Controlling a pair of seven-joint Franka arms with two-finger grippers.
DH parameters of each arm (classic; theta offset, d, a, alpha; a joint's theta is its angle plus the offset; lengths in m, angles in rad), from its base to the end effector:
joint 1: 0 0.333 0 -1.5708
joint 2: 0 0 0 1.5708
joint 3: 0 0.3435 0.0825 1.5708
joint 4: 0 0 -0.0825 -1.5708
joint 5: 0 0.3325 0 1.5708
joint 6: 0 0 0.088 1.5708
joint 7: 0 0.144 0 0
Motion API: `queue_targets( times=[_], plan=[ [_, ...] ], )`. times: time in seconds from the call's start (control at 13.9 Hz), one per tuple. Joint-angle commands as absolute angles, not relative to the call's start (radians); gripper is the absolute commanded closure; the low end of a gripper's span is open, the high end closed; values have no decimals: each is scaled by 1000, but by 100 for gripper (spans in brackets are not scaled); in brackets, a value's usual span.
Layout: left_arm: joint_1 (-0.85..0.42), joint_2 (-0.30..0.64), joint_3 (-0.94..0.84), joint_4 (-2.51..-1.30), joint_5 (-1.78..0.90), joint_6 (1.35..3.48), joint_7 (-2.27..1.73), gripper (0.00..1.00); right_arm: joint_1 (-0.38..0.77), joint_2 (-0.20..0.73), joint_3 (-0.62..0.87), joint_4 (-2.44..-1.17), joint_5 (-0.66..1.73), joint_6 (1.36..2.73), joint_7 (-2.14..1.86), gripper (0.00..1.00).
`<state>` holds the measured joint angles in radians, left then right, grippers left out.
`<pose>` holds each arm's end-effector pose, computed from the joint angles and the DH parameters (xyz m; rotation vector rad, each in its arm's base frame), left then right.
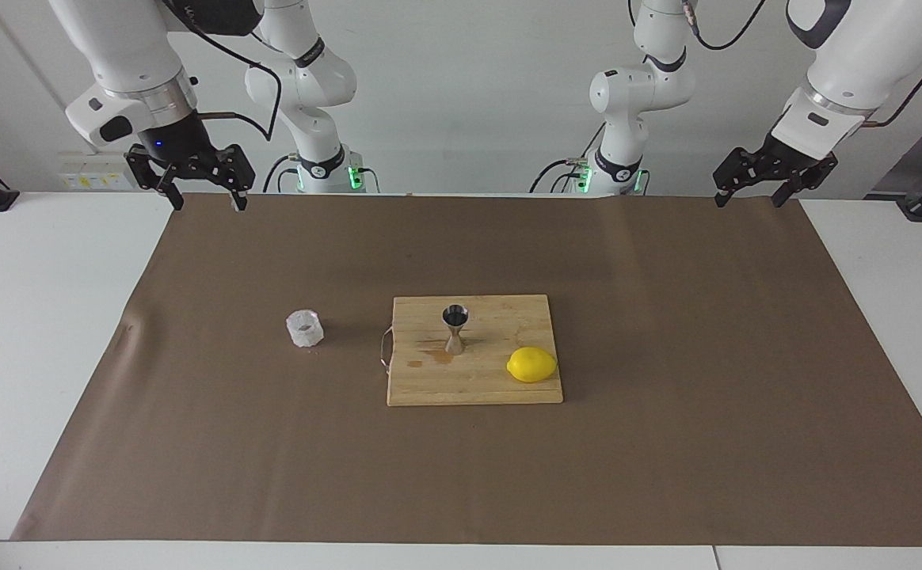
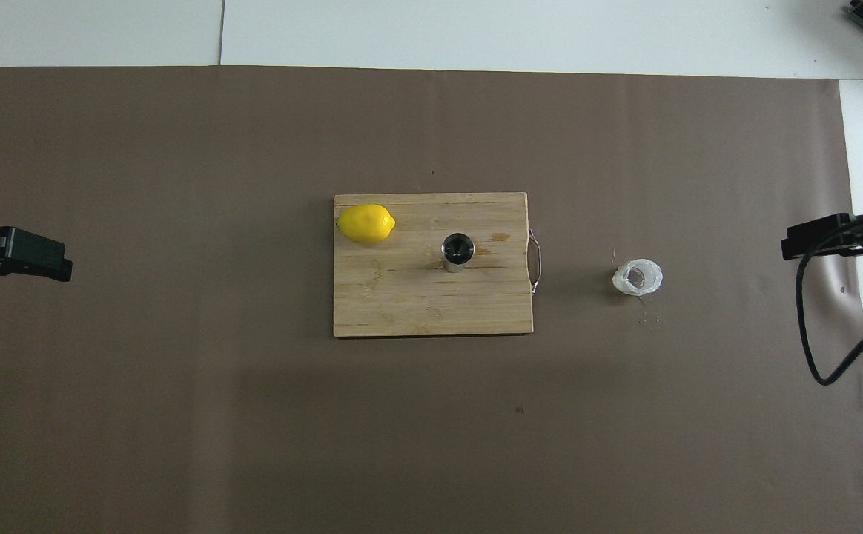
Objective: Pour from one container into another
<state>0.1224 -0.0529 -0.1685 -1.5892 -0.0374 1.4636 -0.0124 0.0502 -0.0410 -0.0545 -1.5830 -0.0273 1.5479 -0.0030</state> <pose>0.4703 -0.0299 0.6240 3.1127 -0.0557 -0.1156 0.4872 -0.0067 0.6282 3.1165 -0.0031 0.0090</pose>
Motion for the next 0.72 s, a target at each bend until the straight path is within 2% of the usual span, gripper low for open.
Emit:
queue_targets(
  times=[0.0, 0.36, 0.65],
  plan=[
    [127, -58, -170, -1598, -26, 1471, -9, 0, 43, -60, -51, -1608, -26, 1557, 11, 0],
    [127, -58, -170, -1598, -26, 1471, -9, 0, 58, -66, -37, -1615, -18, 1552, 166, 0],
    [127, -58, -170, -1598, -26, 1471, -11, 0, 57, -95, -37, -1670, 21, 1548, 161, 0]
  ],
)
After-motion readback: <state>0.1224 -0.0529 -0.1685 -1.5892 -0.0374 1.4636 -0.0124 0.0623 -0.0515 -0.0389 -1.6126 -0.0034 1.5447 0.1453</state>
